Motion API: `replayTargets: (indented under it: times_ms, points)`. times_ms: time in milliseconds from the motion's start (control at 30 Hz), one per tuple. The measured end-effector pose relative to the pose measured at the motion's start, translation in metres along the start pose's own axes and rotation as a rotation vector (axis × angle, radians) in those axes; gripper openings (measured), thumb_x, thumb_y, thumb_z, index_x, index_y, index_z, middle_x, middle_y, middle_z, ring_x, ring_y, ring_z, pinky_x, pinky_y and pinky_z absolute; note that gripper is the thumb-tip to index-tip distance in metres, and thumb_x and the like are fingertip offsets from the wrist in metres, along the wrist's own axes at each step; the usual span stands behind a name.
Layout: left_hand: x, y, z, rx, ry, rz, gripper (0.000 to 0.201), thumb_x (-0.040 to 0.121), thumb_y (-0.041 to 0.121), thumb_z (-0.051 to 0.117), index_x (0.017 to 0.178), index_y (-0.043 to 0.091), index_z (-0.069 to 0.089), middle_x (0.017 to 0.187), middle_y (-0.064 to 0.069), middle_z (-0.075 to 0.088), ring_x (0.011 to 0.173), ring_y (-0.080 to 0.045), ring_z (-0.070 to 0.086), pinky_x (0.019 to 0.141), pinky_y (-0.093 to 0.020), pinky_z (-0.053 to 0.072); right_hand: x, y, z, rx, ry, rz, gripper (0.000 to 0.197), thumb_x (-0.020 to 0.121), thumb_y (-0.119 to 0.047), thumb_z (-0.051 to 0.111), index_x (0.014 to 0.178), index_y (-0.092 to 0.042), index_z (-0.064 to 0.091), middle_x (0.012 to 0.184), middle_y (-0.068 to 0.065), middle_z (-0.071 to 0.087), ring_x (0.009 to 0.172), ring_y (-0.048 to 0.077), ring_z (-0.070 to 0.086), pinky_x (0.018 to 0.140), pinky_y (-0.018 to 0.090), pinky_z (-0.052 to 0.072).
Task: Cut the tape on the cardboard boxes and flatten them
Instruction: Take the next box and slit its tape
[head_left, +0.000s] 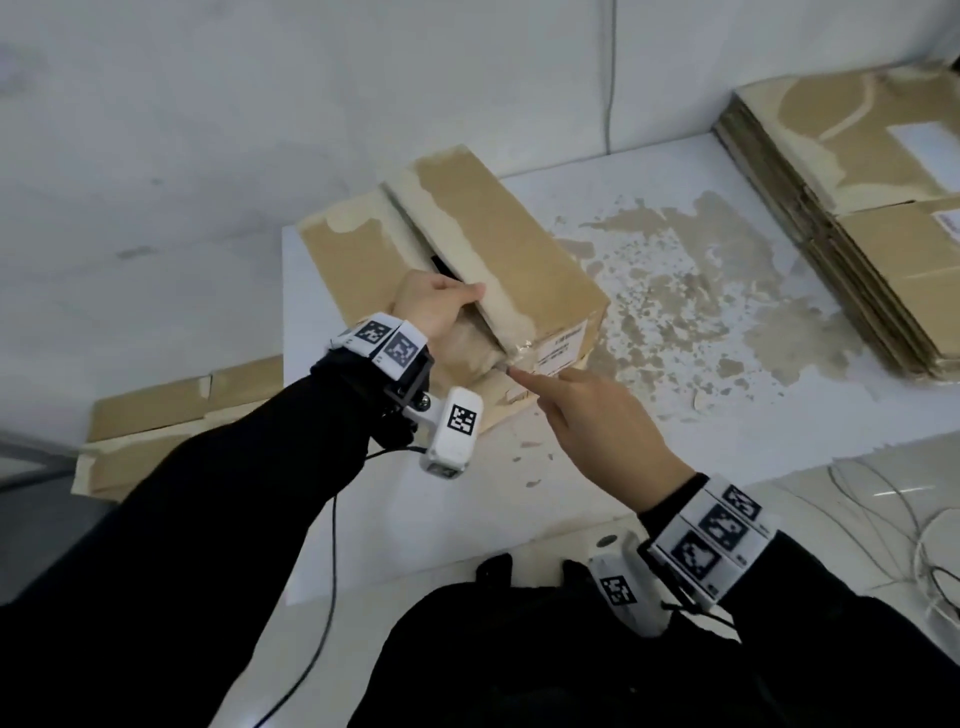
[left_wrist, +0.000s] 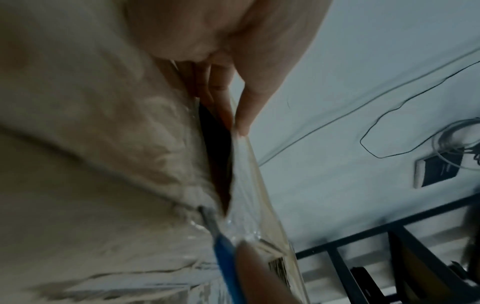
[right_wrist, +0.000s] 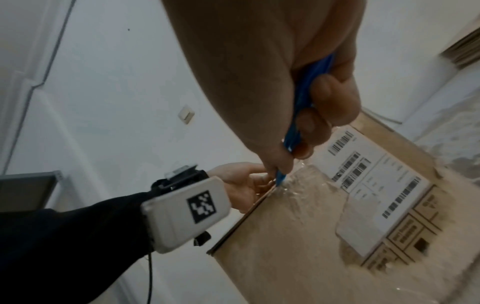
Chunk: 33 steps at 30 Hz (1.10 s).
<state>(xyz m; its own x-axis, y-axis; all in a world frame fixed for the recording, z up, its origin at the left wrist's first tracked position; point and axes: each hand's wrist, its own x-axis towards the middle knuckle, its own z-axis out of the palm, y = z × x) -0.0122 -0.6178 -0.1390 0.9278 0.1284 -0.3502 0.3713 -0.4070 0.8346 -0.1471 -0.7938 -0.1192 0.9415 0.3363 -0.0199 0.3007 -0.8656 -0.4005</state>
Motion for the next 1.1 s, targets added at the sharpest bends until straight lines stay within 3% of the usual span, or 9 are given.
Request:
replayTargets:
  times_ms: [267,367,500,667,767,867,933,1033,1100]
  points:
    - [-0.007,0.002,0.001,-0.059,0.023,0.031,0.022,0.079,0.028,0.076,0.063,0.019,0.064,0.072,0.004,0.064,0.078,-0.017,0.060,0.085,-0.033,0.048,-0.019,0.023,-0.018,0.005,0.033,-0.063,0.056,0.089,0.002,0.052,0.138,-0.024,0.047,0.062,0.007,0.048,0.050,0.028,0.047,0.043,0.040,0.041]
    - [-0.010,0.002,0.000,-0.102,0.029,0.034,0.024,0.081,0.023,0.075,0.061,0.017,0.062,0.070,0.004,0.063,0.073,-0.014,0.059,0.079,-0.029,0.047,0.000,0.022,-0.004,-0.084,0.011,-0.038,0.061,0.083,0.006,0.059,0.135,-0.023,0.051,0.059,0.001,0.038,0.046,0.023,0.041,0.038,0.031,0.030]
    - [-0.012,0.004,0.005,-0.121,0.026,0.034,0.024,0.081,0.020,0.074,0.062,0.016,0.060,0.069,0.006,0.062,0.067,-0.008,0.058,0.072,-0.022,0.045,0.005,0.022,0.001,-0.156,0.007,-0.020,0.067,0.069,0.009,0.071,0.128,-0.019,0.058,0.059,-0.003,0.029,0.041,0.016,0.027,0.040,0.021,0.004]
    - [-0.016,0.005,0.012,-0.152,0.048,0.029,0.025,0.080,0.023,0.075,0.059,0.022,0.062,0.077,0.005,0.065,0.083,-0.014,0.061,0.091,-0.030,0.047,0.000,0.032,-0.010,-0.146,-0.008,0.034,0.060,0.084,0.006,0.057,0.135,-0.026,0.051,0.058,-0.002,0.034,0.046,0.018,0.031,0.040,0.025,0.013]
    - [-0.017,0.008,0.012,-0.189,0.039,0.012,0.026,0.078,0.023,0.077,0.054,0.023,0.065,0.077,0.006,0.066,0.087,-0.018,0.062,0.100,-0.041,0.046,0.018,0.024,-0.009,-0.165,-0.007,0.022,0.058,0.093,0.002,0.043,0.142,-0.029,0.039,0.062,-0.004,0.027,0.059,0.021,0.039,0.051,0.030,0.028]
    - [-0.019,0.010,0.016,-0.177,0.057,0.006,0.027,0.077,0.023,0.078,0.052,0.023,0.065,0.067,0.015,0.065,0.085,-0.017,0.062,0.100,-0.041,0.046,0.010,0.032,-0.011,-0.151,-0.005,0.050,0.061,0.092,0.003,0.046,0.142,-0.031,0.040,0.061,-0.005,0.026,0.058,0.022,0.038,0.045,0.027,0.019]
    - [-0.020,0.008,0.020,-0.177,0.065,0.023,0.022,0.068,0.032,0.081,0.051,0.026,0.068,0.066,0.018,0.066,0.088,-0.021,0.065,0.100,-0.044,0.047,0.001,0.033,-0.014,-0.130,-0.029,0.083,0.060,0.091,0.003,0.048,0.141,-0.029,0.042,0.060,-0.004,0.026,0.053,0.021,0.035,0.043,0.026,0.012]
    - [-0.017,0.002,0.020,-0.232,0.056,0.024,0.024,0.049,0.049,0.080,0.054,0.027,0.071,0.079,0.009,0.070,0.100,-0.029,0.067,0.099,-0.045,0.048,0.012,0.025,-0.012,-0.211,-0.027,0.073,0.057,0.092,0.004,0.041,0.141,-0.025,0.040,0.062,-0.003,0.027,0.050,0.013,0.026,0.043,0.026,0.014]
    - [-0.014,0.000,0.020,-0.259,0.041,0.039,0.028,0.045,0.051,0.080,0.054,0.026,0.071,0.084,0.003,0.070,0.103,-0.031,0.065,0.100,-0.046,0.047,0.014,0.024,-0.015,-0.214,-0.006,0.059,0.058,0.092,0.004,0.041,0.141,-0.026,0.042,0.062,-0.001,0.033,0.051,0.015,0.030,0.045,0.027,0.019]
